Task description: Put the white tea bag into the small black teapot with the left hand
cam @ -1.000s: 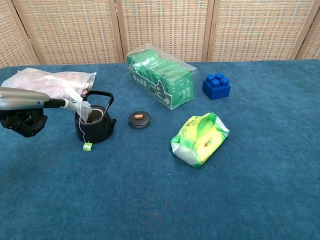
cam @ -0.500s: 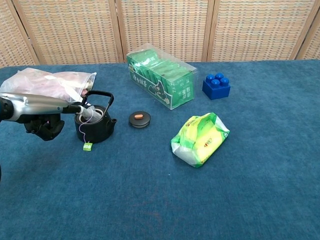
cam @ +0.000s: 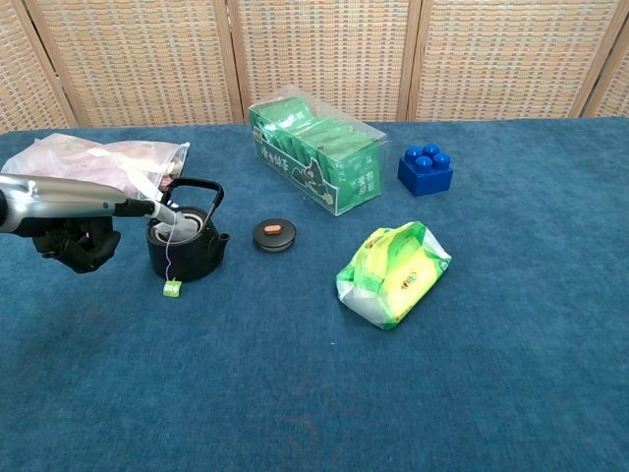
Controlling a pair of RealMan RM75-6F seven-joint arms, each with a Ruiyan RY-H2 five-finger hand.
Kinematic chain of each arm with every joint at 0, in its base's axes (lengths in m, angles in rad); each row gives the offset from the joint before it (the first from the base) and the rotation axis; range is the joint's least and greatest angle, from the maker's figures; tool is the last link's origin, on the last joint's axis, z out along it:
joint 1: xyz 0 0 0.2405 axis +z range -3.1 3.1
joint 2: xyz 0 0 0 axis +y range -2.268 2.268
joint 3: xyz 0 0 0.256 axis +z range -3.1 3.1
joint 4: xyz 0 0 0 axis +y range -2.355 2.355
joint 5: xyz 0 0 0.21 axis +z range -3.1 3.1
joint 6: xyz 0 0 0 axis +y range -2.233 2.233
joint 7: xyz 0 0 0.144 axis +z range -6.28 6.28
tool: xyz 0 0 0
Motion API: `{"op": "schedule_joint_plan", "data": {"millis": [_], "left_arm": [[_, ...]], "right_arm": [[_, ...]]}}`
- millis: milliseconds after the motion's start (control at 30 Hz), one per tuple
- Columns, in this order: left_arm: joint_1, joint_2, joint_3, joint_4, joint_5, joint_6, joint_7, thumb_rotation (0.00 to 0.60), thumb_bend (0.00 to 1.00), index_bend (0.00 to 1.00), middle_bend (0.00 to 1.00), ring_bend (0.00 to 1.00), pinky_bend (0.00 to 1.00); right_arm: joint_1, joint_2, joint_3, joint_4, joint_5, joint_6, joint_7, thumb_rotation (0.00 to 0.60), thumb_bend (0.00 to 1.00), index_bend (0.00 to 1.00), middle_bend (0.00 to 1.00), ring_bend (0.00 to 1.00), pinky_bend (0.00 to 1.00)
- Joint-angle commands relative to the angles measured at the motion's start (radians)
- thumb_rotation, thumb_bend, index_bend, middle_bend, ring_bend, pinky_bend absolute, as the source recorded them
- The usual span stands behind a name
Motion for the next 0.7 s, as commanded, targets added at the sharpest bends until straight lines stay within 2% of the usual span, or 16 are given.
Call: {"op": "schedule_joint_plan", "data": {"millis": [33,133,333,567,700], "left_arm": [[0.031,0.034,-0.005,-0.04,0.058,0.046,-0.042,0.6,0.98,0.0,0.87,0.77,0.71],[0.076,0.059,-0.011,-0.075,0.135,0.108,-0.094,0.6,0.98,0.0,0.87,0.77,0.71],[0.113,0.087,0.005,-0.086,0.201,0.129,-0.131,0.6,0.98,0.0,0.87,0.77,0.71],[0.134,0.085,0.009,-0.068,0.218,0.138,-0.148,0.6,0.98,0.0,0.87,0.77,0.71],[0.128,0.076,0.014,-0.056,0.201,0.111,-0.139,0.6,0.98,0.0,0.87,0.77,0.71]], "right_arm": [[0.001,0.0,0.0,0.0,-0.002,0.0,0.001,0.6,0.09,0.11,0.2,0.03,0.1],[0.001,0.001,0.0,-0.001,-0.005,0.003,0.0,0.6,0.09,0.11,0.2,0.03,0.1],[0.001,0.003,0.0,-0.003,-0.005,0.004,-0.001,0.6,0.09,0.11,0.2,0.03,0.1],[0.004,0.005,0.002,-0.007,-0.007,0.002,-0.005,0.6,0.08,0.11,0.2,0.03,0.1],[0.006,0.005,0.002,-0.008,-0.007,-0.001,-0.006,0.6,0.09,0.11,0.2,0.03,0.1]]}}
